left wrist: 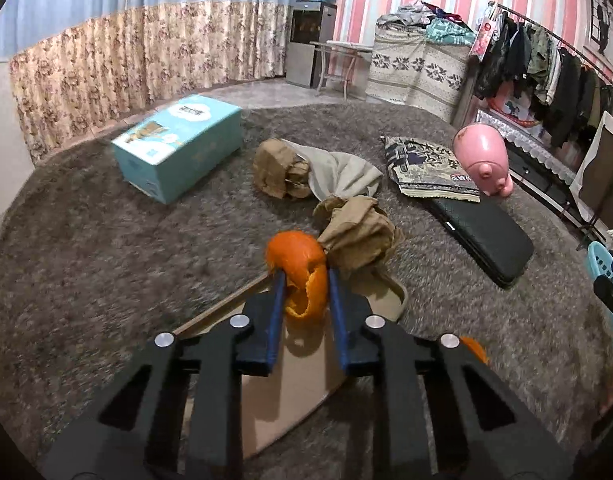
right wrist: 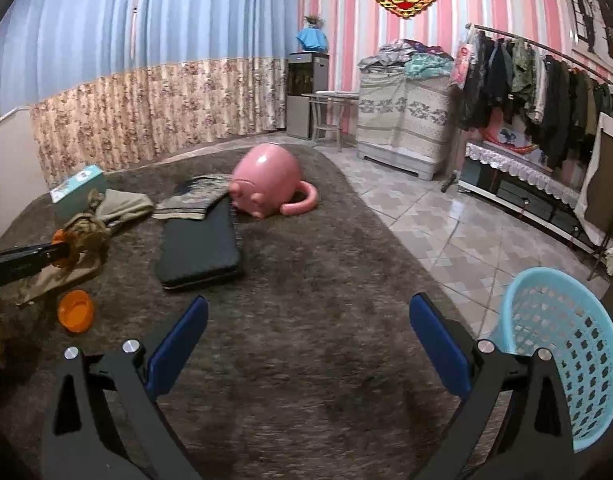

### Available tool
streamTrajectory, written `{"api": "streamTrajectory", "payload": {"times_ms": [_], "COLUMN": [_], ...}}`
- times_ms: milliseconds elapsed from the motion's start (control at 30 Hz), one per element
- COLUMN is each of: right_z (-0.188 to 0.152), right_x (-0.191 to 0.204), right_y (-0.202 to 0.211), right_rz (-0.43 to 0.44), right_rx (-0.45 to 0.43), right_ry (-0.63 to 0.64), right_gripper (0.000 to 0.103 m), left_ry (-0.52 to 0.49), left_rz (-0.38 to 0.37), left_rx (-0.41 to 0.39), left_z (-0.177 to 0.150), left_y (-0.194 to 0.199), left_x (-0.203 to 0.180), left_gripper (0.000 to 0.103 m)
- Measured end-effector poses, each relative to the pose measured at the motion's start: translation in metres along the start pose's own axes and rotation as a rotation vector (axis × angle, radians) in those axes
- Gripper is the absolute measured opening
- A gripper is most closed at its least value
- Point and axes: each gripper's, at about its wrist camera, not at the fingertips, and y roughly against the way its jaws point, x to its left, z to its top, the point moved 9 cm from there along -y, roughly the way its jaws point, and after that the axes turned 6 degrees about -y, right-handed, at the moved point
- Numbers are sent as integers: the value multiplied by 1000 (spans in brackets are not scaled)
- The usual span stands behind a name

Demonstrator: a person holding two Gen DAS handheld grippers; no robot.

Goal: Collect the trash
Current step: 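Move the left tool to the orange peel on the phone case and close on it, then grasp the orange plastic lid with the right tool while the left tool holds the peel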

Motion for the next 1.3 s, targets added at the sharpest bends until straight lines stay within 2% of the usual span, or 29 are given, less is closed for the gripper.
{"api": "streamTrajectory", "payload": {"times_ms": [300,433,567,667,767,800,833,900,967,1000,1167,1300], "right_z": [-9,-20,-37,-46,-51,-54,-57,-64,-65,-65,-52,-29], "right_x": [76,113,151,168,177,180,183,188,191,192,181,145], "right_y": [12,10,2,-8,-16,-19,-23,-29,-27,-25,-10,6], "right_rz": [146,212,252,254,250,250,251,268,286,297,333,292], "right_rx": [15,49,99,143,180,196,214,258,254,250,198,133], "right_ry": [71,97,154,183,211,222,234,248,253,253,214,174], "right_gripper": [98,98,98,98,97,90,77,59,51,43,40,40], "left_ry": [32,53,101,152,158,154,148,140,131,128,86,68], "left_rz": [69,136,142,117,116,117,117,122,129,132,150,128], "left_rx": [-26,-48,-35,-28,-26,-25,-23,-23,-18,-17,-24,-57], "left_z": [-30,-46,-61,-67,-68,-69,-69,-67,-66,-66,-57,-37], "left_y": [50,74,78,75,72,71,70,69,68,68,72,76], "left_x": [48,78,102,112,112,111,110,107,105,104,96,74], "left_gripper": [19,19,19,19,19,19,19,19,19,19,19,19]}}
